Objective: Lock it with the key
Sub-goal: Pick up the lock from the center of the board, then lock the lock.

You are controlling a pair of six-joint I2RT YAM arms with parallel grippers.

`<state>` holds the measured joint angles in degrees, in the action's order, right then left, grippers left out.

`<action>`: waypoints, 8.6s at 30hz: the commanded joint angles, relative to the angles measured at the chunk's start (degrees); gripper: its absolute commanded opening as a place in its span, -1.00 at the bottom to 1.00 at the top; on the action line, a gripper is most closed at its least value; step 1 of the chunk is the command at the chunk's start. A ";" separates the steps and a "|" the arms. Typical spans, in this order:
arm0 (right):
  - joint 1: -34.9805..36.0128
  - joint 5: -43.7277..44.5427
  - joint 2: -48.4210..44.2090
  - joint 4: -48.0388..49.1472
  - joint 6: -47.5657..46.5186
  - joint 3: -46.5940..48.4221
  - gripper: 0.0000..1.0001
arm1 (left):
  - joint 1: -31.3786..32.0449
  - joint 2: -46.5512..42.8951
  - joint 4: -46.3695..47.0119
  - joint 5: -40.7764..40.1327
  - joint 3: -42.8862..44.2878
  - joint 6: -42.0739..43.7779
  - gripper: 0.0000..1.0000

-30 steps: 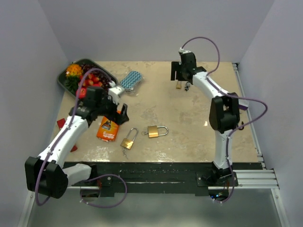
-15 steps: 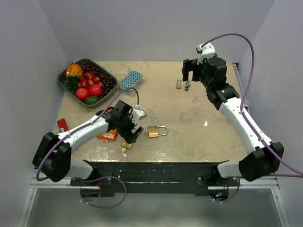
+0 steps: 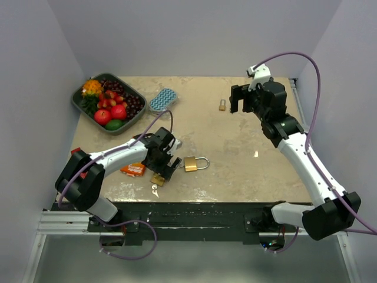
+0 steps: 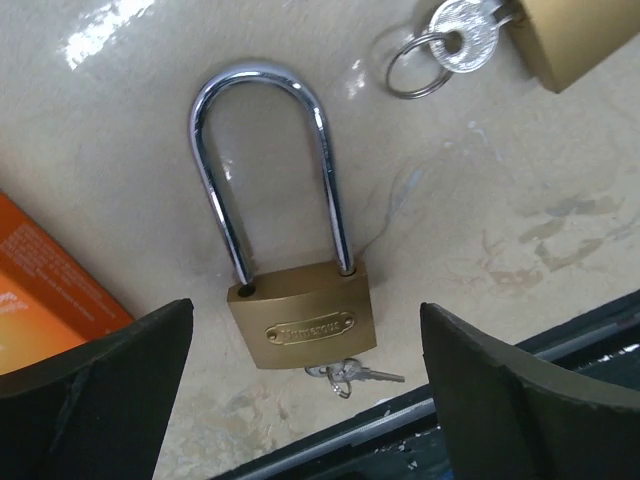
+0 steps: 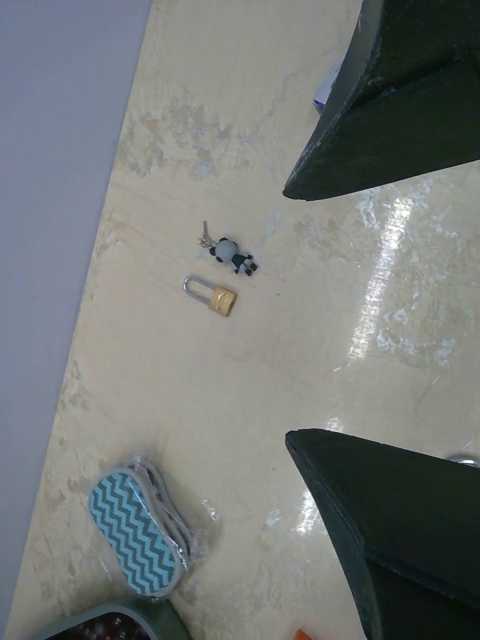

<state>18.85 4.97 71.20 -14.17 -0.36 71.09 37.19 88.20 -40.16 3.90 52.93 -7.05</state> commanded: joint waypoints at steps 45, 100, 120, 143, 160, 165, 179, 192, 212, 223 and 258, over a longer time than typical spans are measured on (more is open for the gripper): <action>4.96 -30.21 -0.19 25.23 21.28 -13.08 0.96 | -13.02 -2.25 22.93 8.31 36.36 -35.48 -1.00; 10.18 -31.66 9.14 31.14 19.17 -0.85 -1.00 | -26.89 -10.14 43.73 41.14 20.40 -38.42 0.99; 5.14 -65.00 3.24 2.05 -1.20 -0.08 -1.00 | -23.32 -11.55 0.87 66.24 24.07 45.11 0.43; 7.87 -68.08 3.25 -2.08 -7.55 3.18 -1.00 | -21.46 -15.87 24.27 60.87 12.11 27.78 0.04; 8.92 -67.64 3.33 -3.23 -9.04 4.06 -1.00 | -20.67 -18.15 39.28 66.85 9.04 12.16 -0.07; 9.10 -65.80 2.54 -2.44 -8.60 4.14 -1.00 | -20.49 -18.51 38.58 67.81 9.04 11.71 -0.55; 11.29 -61.84 1.84 1.08 -11.07 4.76 -1.00 | -15.31 -17.01 37.17 65.71 11.85 4.15 -1.00; 16.39 -63.33 2.98 4.33 -7.99 6.17 -1.00 | -8.54 -16.57 50.00 61.58 9.92 -1.39 -1.00; 21.06 -63.77 7.38 6.81 -7.54 8.88 -1.00 | -5.10 -15.69 57.75 60.70 6.93 -6.75 -1.00; 9.45 -64.21 4.91 -4.36 -7.99 5.73 -0.49 | -20.05 -16.05 39.27 65.88 12.29 5.06 -1.00; 6.90 -61.66 4.91 -3.67 -9.22 3.44 -0.44 | -21.02 -15.87 48.51 71.16 12.55 -2.35 -1.00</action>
<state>25.15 -56.29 75.90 -20.45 -9.45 72.86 15.14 74.13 4.93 73.71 63.86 -10.46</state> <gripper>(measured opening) 0.302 0.131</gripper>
